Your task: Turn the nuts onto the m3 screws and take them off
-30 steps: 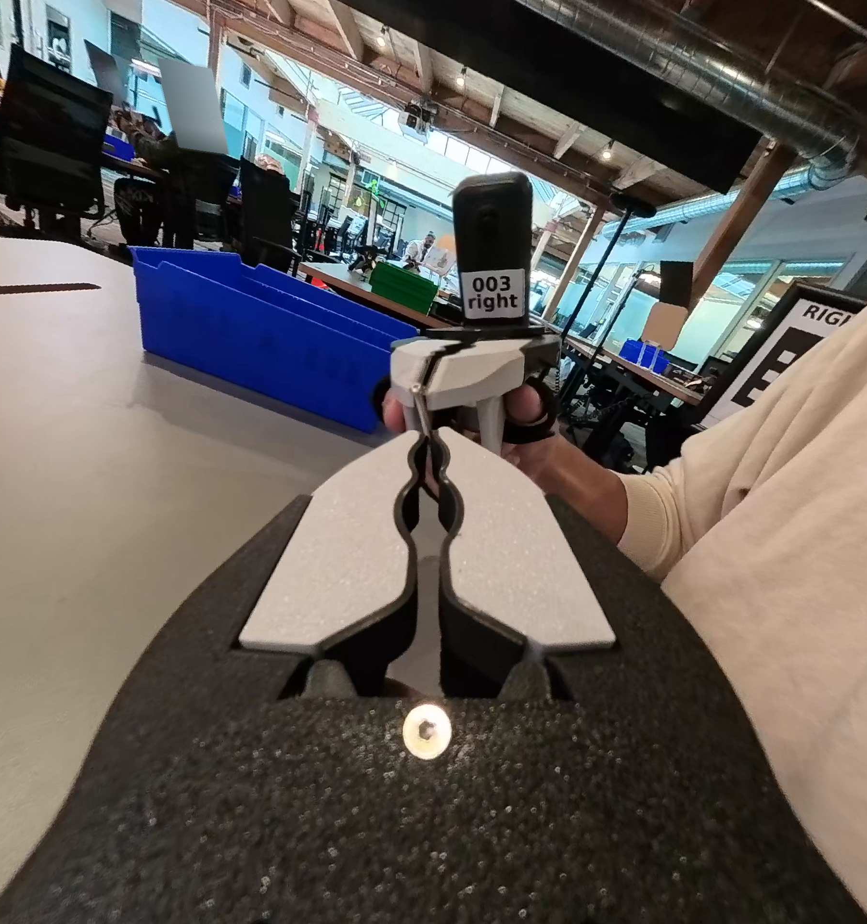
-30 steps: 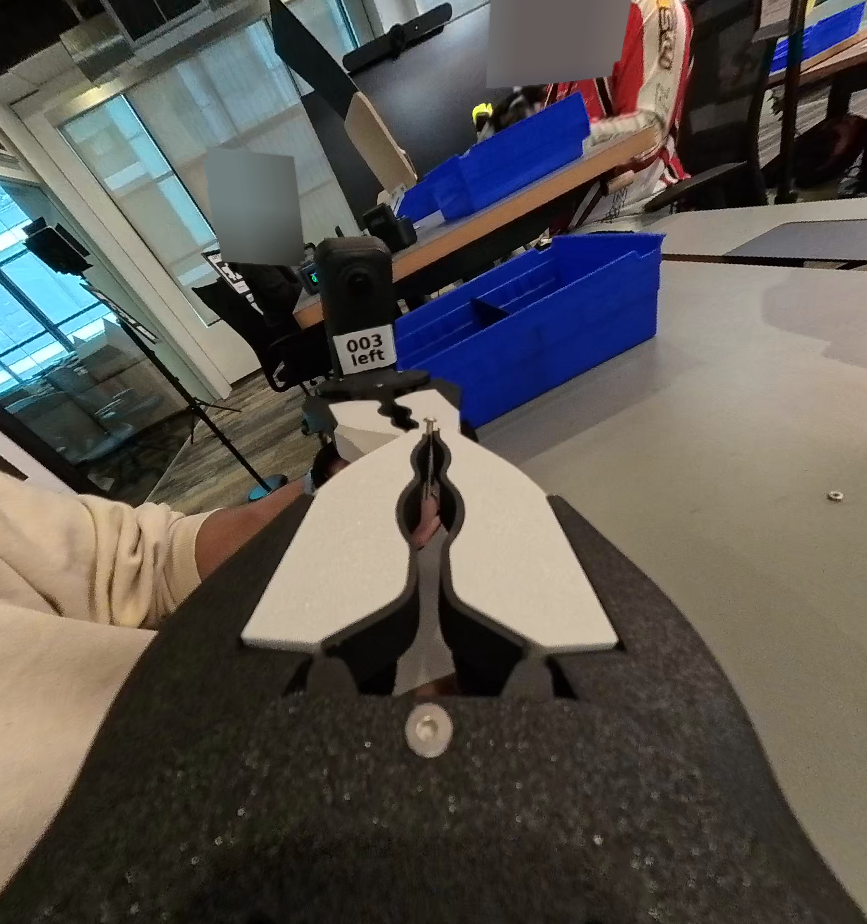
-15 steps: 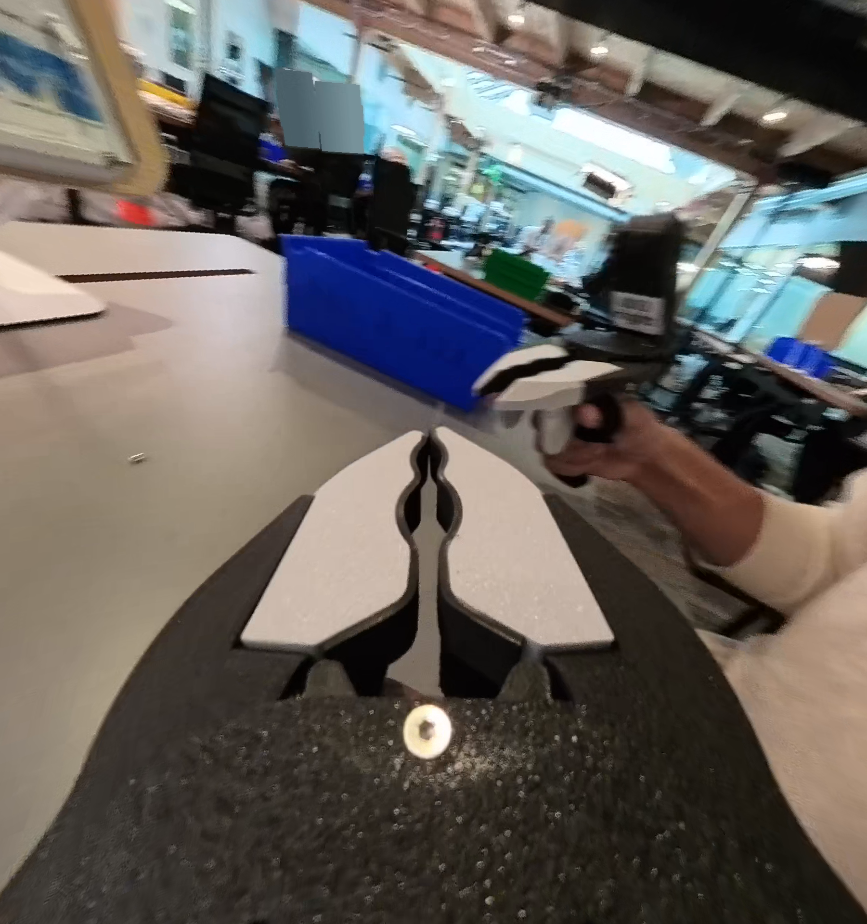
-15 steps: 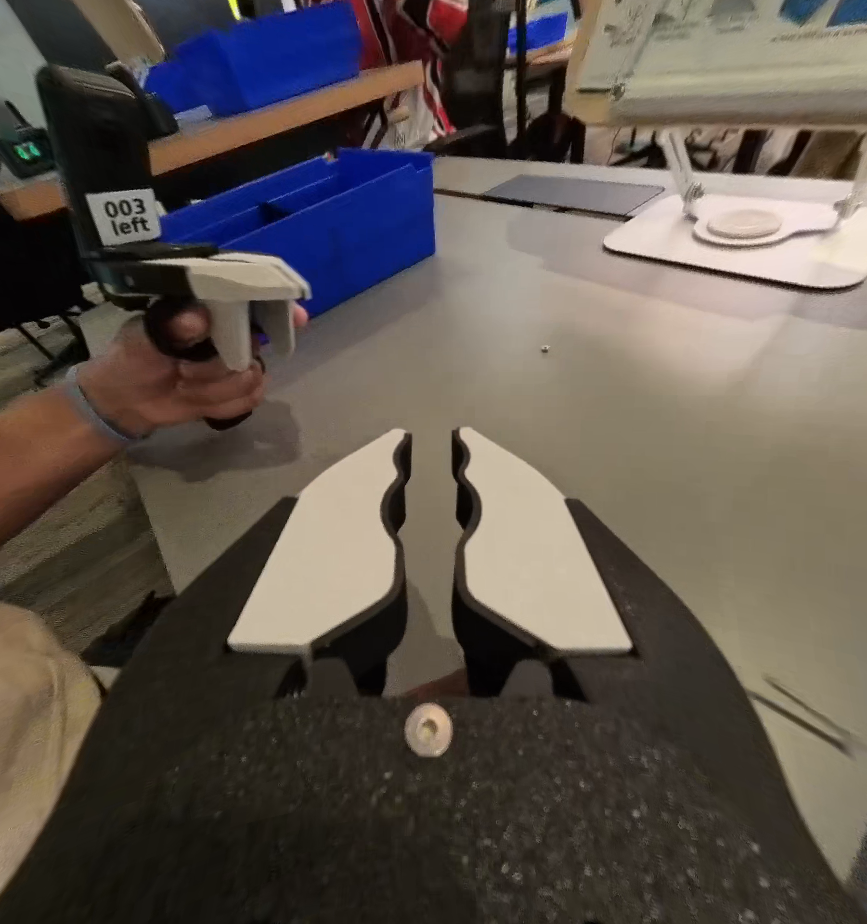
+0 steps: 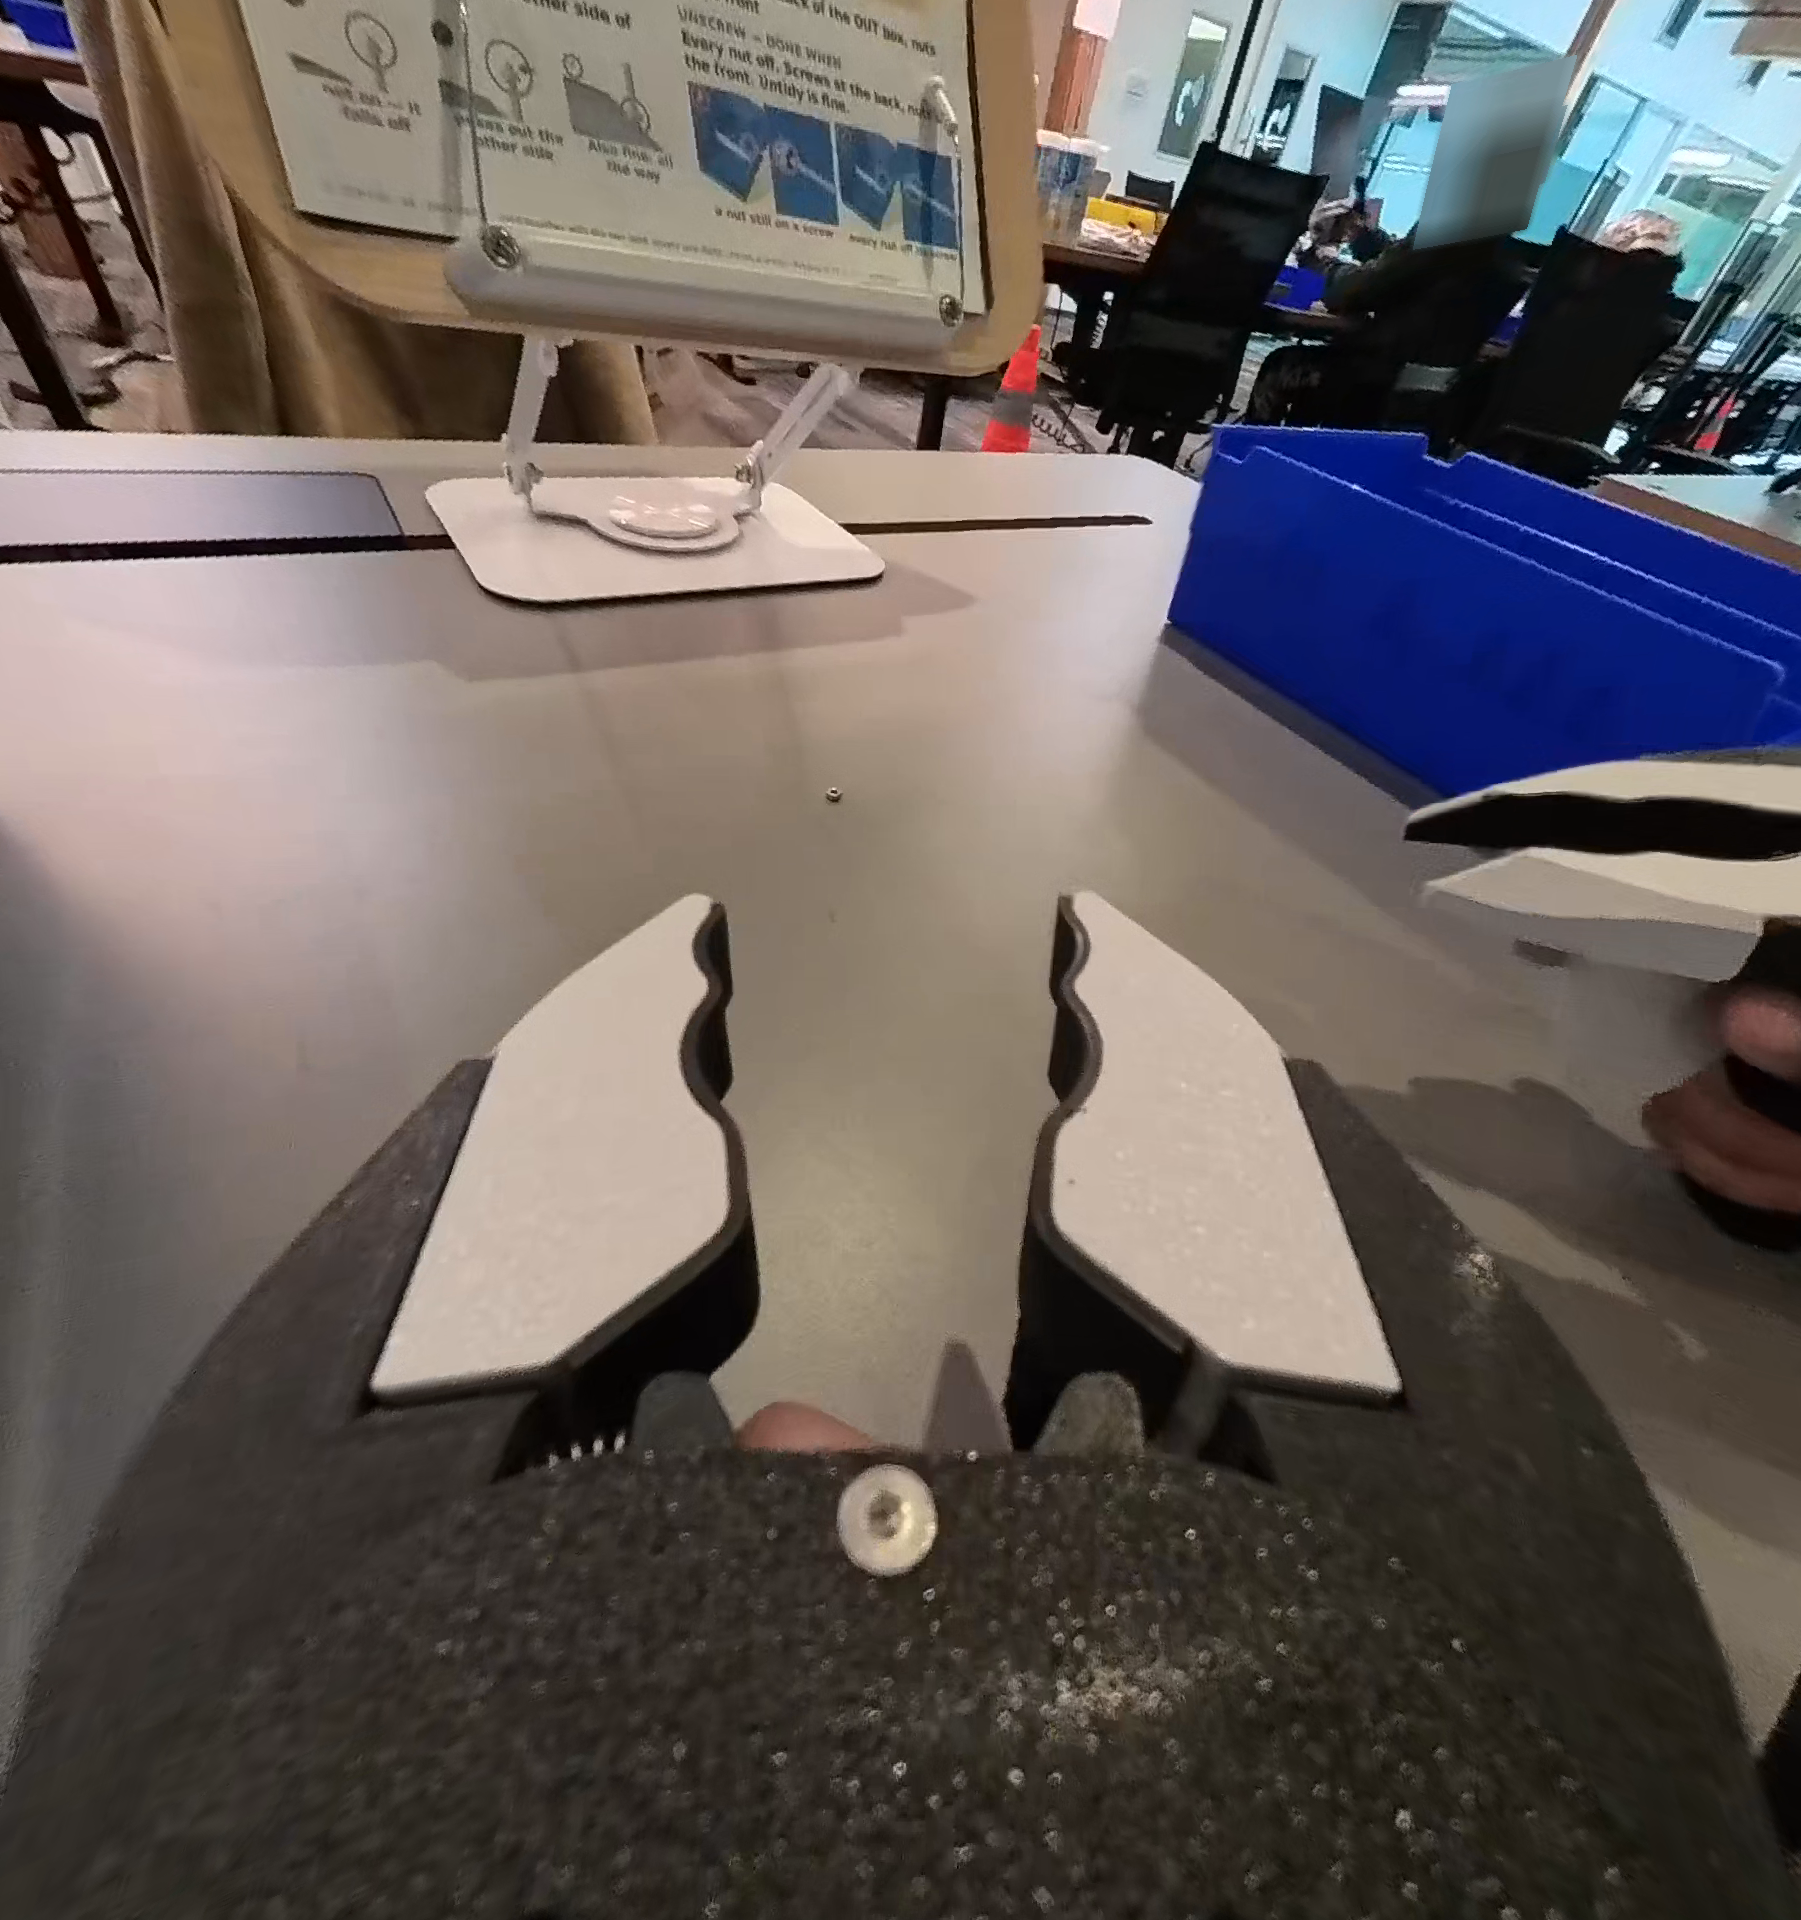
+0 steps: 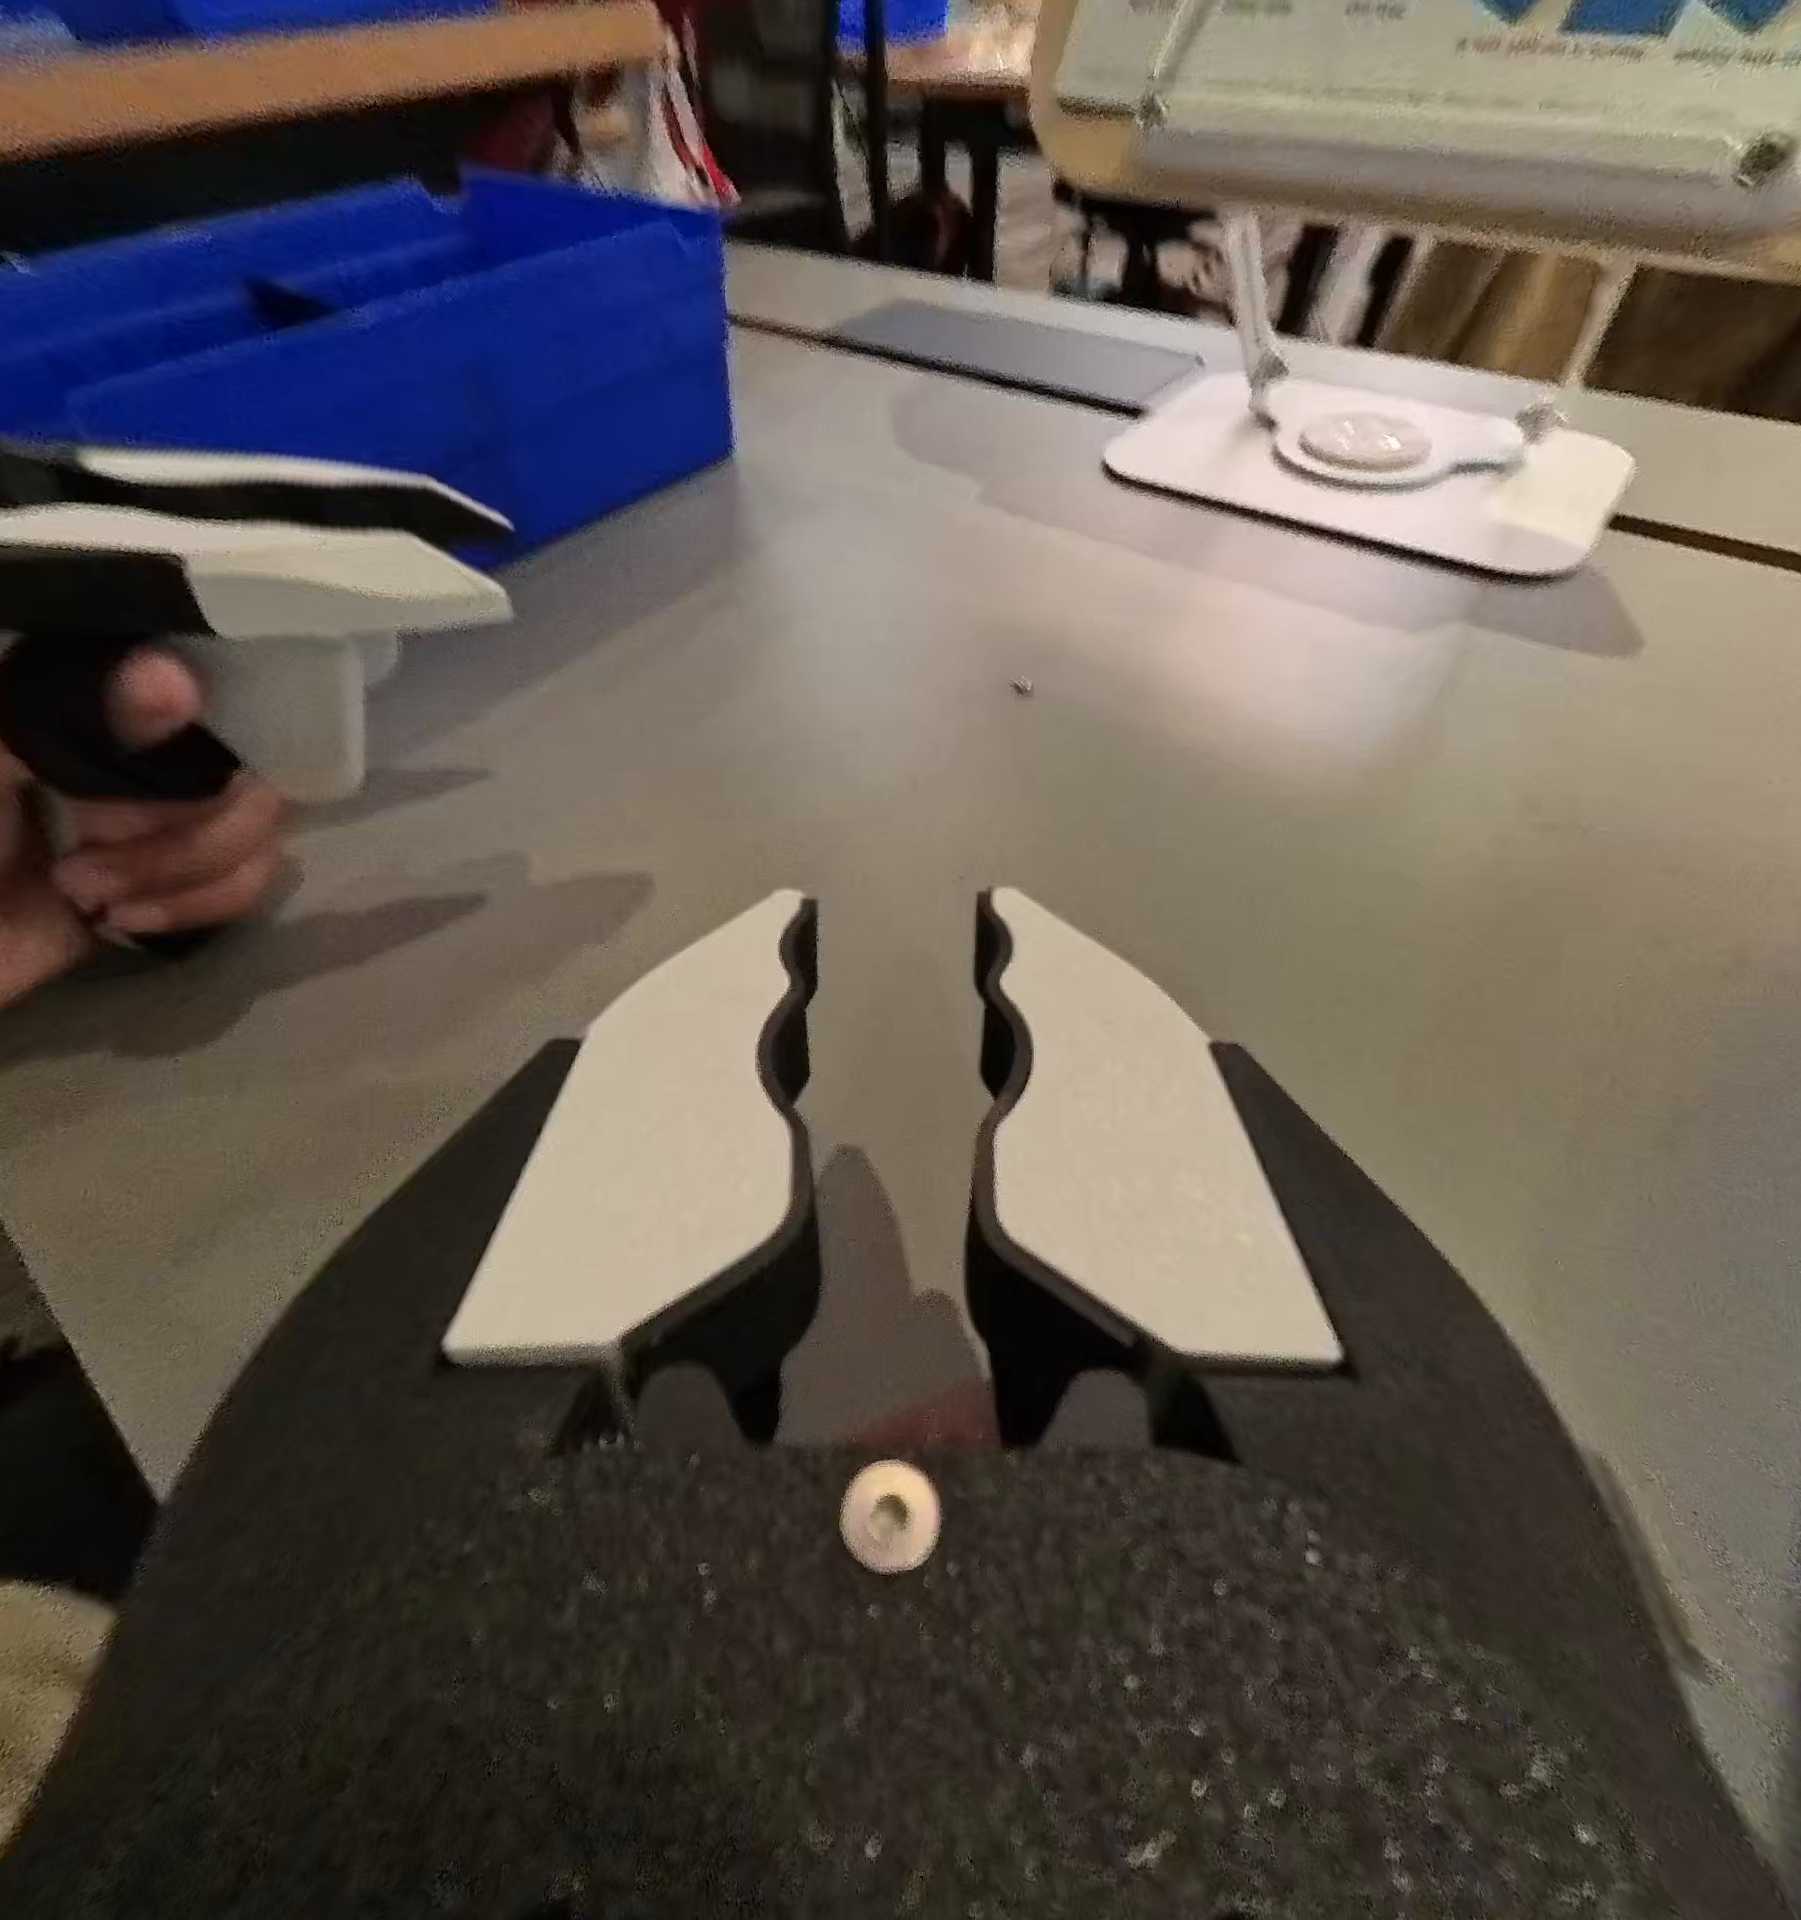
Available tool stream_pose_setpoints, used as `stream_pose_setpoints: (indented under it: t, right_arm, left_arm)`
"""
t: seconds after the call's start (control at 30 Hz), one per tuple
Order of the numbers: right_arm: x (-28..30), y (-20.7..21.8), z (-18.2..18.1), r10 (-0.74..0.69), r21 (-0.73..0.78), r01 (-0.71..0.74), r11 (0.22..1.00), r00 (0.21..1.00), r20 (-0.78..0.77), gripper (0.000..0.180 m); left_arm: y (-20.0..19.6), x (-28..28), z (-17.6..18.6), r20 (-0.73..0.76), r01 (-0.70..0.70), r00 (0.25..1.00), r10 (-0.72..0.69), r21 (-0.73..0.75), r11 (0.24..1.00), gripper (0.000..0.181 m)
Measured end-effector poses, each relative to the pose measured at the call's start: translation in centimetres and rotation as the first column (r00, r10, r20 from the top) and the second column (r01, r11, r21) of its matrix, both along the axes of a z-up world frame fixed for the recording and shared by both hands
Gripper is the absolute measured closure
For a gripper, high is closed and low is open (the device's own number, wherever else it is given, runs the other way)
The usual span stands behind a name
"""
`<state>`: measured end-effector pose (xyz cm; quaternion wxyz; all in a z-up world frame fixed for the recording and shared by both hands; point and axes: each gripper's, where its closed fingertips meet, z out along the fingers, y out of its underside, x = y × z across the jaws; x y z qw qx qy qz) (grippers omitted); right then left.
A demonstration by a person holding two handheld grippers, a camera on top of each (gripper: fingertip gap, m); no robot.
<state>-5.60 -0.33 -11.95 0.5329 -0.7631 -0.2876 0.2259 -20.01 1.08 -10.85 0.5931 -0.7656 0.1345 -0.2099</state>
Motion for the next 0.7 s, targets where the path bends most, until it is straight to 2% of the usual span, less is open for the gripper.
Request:
stream_pose_setpoints:
  t: [0.17,0.27,0.33,0.5,0.7]
  right_arm:
    - [11.0,-0.5,-1.4,-0.137,-0.150,0.189,0.971,0.944,0.301,0.156]
    - [13.4,-0.8,-3.4,-0.170,-0.205,0.255,0.945,0.917,0.360,0.157]
    - [14.5,-0.6,-4.5,-0.235,-0.187,0.339,0.922,0.874,0.426,0.159]
    - [14.4,-0.5,-6.5,-0.286,-0.269,0.411,0.871,0.870,0.401,0.161]
    - [12.8,0.0,-7.5,-0.287,-0.338,0.402,0.851,0.895,0.342,0.163]
  left_arm:
    - [-0.1,0.6,-0.3,0.013,0.054,0.998,-0.053,-0.030,0.998,0.123]
    - [-0.2,0.8,-0.2,-0.009,0.052,0.999,-0.053,-0.011,0.999,0.125]
    - [-0.4,1.0,-0.2,-0.038,0.051,0.998,-0.051,0.007,0.999,0.125]
    - [-0.8,1.4,0.0,-0.069,0.063,0.996,-0.060,0.040,0.997,0.125]
    - [-0.8,1.3,0.1,-0.045,0.077,0.996,-0.075,0.036,0.996,0.126]
